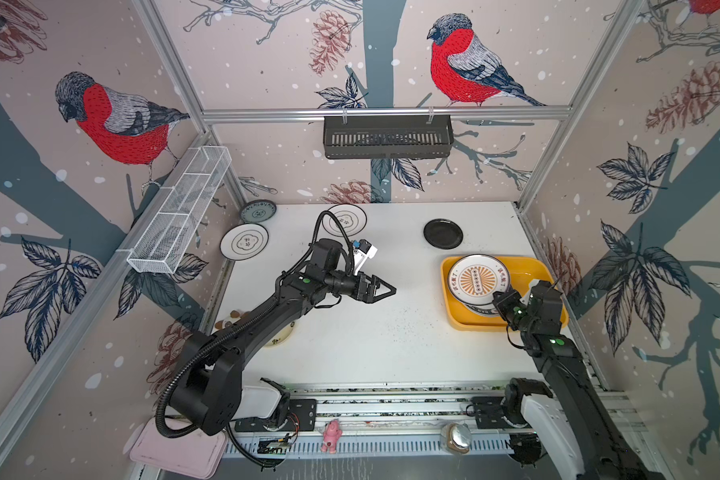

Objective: Place the plates into the plastic bin on the countertop
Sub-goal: 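Carry the plate over the yellow bin with the right gripper while the left gripper withdraws, then lower the orange-sunburst plate onto the stack in the bin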

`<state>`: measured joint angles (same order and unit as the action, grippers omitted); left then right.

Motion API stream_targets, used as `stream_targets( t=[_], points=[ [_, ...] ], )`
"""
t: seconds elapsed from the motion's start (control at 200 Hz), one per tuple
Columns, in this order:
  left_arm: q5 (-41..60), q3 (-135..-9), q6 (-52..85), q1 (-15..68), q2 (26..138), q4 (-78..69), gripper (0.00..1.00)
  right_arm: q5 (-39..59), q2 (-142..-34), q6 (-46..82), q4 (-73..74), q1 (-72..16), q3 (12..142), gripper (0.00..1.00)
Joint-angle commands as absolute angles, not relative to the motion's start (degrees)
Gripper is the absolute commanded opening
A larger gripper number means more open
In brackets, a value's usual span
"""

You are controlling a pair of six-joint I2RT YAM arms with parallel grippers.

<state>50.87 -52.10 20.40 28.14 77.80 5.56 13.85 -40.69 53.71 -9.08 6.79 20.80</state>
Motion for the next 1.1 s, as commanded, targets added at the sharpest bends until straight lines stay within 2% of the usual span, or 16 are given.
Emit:
stream_targets(
  t=[0.0,0.44,0.575,1.096],
  points=[
    [51.3,-52.5,18.8,28.1,77.6,6.0,0.96,16.2,-40.8,51.6,-7.1,8.8,19.3,0.02],
    [49.3,-53.0,17.9,28.2,76.9,7.5,0.96,19.7,-44.1,49.6,-3.0,13.3,16.2,0.02],
    [48.7,-53.1,17.7,28.2,77.0,8.0,0.96,19.6,-44.1,49.1,-3.3,14.2,15.8,0.06],
    [47.8,-53.3,17.4,28.1,77.3,8.3,0.96,25.8,-43.4,49.4,-0.4,19.1,14.8,0.05]
  ],
)
